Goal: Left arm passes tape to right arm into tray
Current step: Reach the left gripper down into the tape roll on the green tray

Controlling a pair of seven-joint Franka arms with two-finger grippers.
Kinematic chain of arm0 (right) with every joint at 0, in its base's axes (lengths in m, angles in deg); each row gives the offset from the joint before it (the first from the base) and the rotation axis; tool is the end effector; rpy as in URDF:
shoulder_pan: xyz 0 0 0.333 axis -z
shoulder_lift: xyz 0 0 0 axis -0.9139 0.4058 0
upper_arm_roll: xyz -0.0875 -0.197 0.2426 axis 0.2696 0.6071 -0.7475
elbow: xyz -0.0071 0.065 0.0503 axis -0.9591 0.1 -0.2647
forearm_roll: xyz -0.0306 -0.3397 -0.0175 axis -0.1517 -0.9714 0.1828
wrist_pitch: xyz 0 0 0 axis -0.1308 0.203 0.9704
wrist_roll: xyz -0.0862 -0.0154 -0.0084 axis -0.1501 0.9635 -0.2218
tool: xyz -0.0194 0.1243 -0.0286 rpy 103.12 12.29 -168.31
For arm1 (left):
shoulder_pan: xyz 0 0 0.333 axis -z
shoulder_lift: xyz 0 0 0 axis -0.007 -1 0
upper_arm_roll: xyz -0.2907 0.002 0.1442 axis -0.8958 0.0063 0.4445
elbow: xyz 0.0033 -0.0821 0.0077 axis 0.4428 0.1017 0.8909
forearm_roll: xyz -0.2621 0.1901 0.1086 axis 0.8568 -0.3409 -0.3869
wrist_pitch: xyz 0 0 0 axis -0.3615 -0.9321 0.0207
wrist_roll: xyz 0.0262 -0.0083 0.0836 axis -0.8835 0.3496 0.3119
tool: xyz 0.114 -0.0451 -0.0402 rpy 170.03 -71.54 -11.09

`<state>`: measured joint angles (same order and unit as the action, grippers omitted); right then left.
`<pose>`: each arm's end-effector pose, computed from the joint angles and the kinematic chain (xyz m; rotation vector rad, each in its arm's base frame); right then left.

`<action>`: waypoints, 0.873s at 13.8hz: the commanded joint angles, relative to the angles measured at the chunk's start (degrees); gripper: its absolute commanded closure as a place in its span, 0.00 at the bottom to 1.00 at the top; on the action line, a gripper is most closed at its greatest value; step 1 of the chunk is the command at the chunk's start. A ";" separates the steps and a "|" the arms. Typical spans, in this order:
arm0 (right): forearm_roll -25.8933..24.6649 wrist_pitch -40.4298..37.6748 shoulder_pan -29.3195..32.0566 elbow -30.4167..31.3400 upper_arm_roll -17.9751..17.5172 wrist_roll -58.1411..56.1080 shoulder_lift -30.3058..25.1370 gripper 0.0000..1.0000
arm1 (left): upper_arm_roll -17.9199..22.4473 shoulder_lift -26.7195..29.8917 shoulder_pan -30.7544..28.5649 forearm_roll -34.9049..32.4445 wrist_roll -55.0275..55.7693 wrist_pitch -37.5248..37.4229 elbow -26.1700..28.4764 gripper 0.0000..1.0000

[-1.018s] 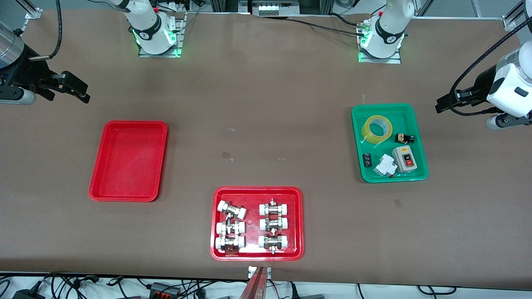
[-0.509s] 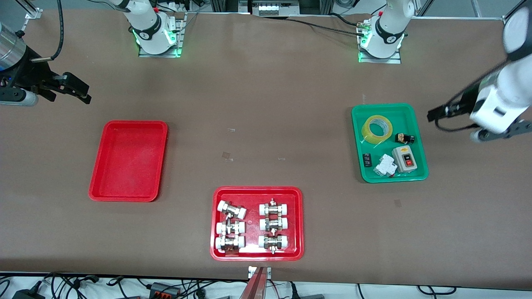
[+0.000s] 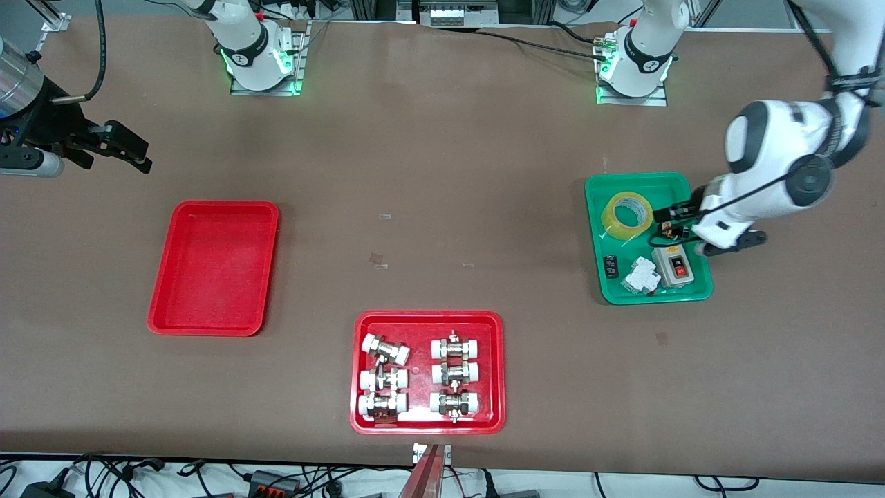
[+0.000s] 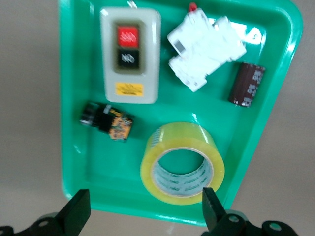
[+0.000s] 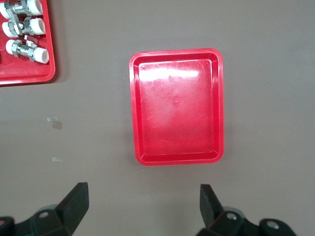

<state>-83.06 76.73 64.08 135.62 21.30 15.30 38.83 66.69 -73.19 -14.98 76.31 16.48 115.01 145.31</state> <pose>0.4913 0.0374 0.5997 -3.1290 0.1145 -0.0340 0.4771 -0.0215 0.3178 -3.0840 -0.4241 0.4220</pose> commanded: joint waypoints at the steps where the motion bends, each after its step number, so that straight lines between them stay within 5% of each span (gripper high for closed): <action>1: 0.31 0.07 0.48 0.42 -0.45 0.30 -0.55 0.00 | -2.04 0.19 -0.18 0.46 3.34 4.23 3.22 0.00; 12: 0.31 0.07 0.39 0.42 -0.45 0.39 -0.81 0.00 | -1.95 -4.21 -0.71 -7.45 2.55 12.41 9.11 0.00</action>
<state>-83.06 76.73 64.08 135.62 21.29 15.31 38.81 65.05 -77.71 -15.10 70.38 19.07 125.57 152.97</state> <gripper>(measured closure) 0.000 0.000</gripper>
